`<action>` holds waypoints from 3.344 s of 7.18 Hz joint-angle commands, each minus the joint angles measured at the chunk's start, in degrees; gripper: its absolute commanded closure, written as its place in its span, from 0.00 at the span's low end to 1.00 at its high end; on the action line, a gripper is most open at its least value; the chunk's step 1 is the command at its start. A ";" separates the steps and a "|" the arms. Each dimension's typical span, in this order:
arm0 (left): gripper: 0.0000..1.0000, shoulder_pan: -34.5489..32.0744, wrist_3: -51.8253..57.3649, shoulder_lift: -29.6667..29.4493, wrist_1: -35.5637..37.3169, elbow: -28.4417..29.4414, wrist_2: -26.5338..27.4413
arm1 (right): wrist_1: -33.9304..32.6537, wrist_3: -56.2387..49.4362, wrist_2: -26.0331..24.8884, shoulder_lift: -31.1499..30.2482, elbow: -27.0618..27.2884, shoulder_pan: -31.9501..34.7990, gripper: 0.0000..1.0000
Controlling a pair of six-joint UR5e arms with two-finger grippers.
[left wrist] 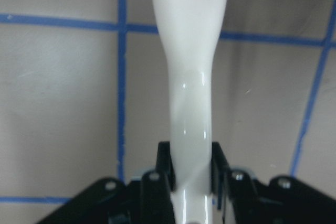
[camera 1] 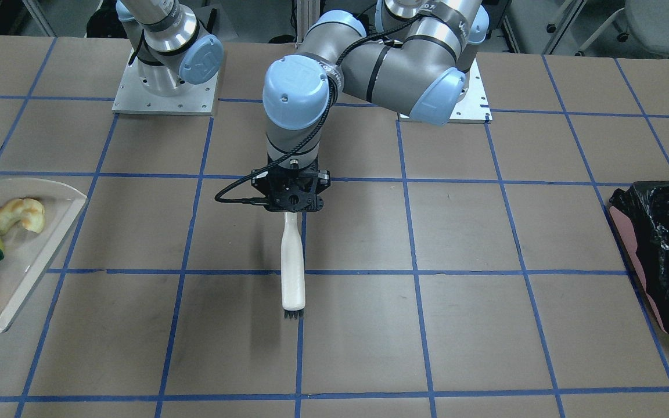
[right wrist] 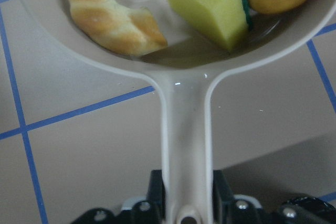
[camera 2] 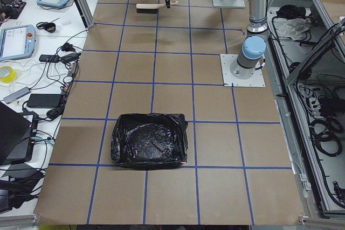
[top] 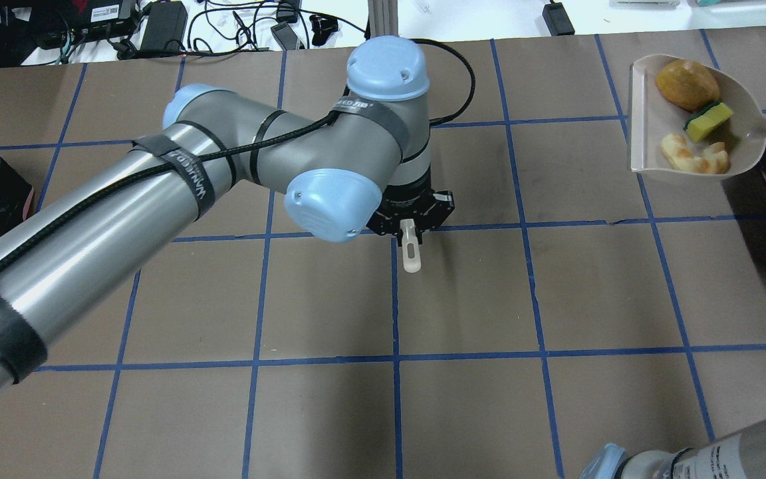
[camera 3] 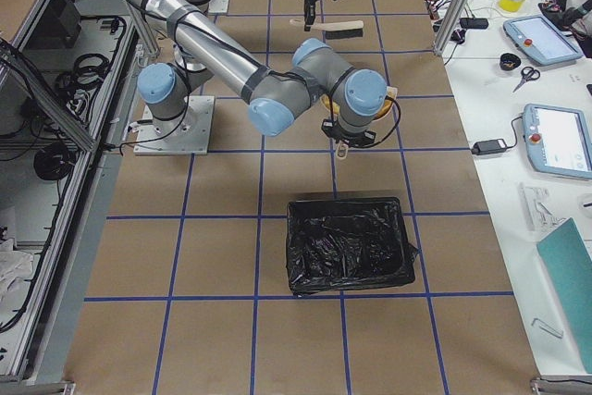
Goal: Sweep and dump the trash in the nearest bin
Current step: 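Lift the loaded dustpan with the right gripper toward the black trash bag, then tip the dustpan over the bag with the right gripper while the left drops the brush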
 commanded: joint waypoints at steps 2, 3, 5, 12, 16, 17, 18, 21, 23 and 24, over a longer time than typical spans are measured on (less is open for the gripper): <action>1.00 0.64 0.84 5.56 0.03 -10.74 -0.77 | 1.12 -1.42 -3.55 1.18 -6.20 -4.03 1.00; 1.00 0.20 1.27 6.18 -0.49 -11.54 -1.12 | 0.59 -2.55 -4.61 1.62 -7.78 -4.75 1.00; 1.00 -1.73 3.98 6.27 0.12 -13.48 -1.30 | 0.85 -5.09 -7.60 5.65 -14.01 -5.28 1.00; 1.00 -2.80 5.84 4.87 0.21 -14.36 -1.30 | 0.24 -19.77 -17.72 12.44 -24.58 -11.95 1.00; 0.77 -2.88 5.58 4.69 0.30 -15.77 -1.48 | -9.24 -20.05 -19.56 16.21 -25.29 -13.46 1.00; 0.41 -2.88 5.49 4.78 0.30 -15.59 -1.39 | -10.91 -20.14 -19.65 17.35 -25.46 -13.46 1.00; 0.38 -2.80 5.75 4.78 0.38 -15.42 -1.39 | -13.19 -20.23 -21.74 17.36 -25.90 -13.37 1.00; 0.00 -2.10 5.84 5.83 1.52 -13.93 -1.13 | -16.99 -24.09 -25.87 17.19 -26.08 -13.37 1.00; 0.00 -0.35 5.93 6.19 -2.74 -5.09 -1.04 | -16.81 -26.29 -28.34 17.10 -25.90 -12.23 1.00; 0.00 3.67 6.10 6.54 -3.91 -1.04 -0.17 | -18.47 -29.08 -28.35 16.92 -25.90 -12.05 1.00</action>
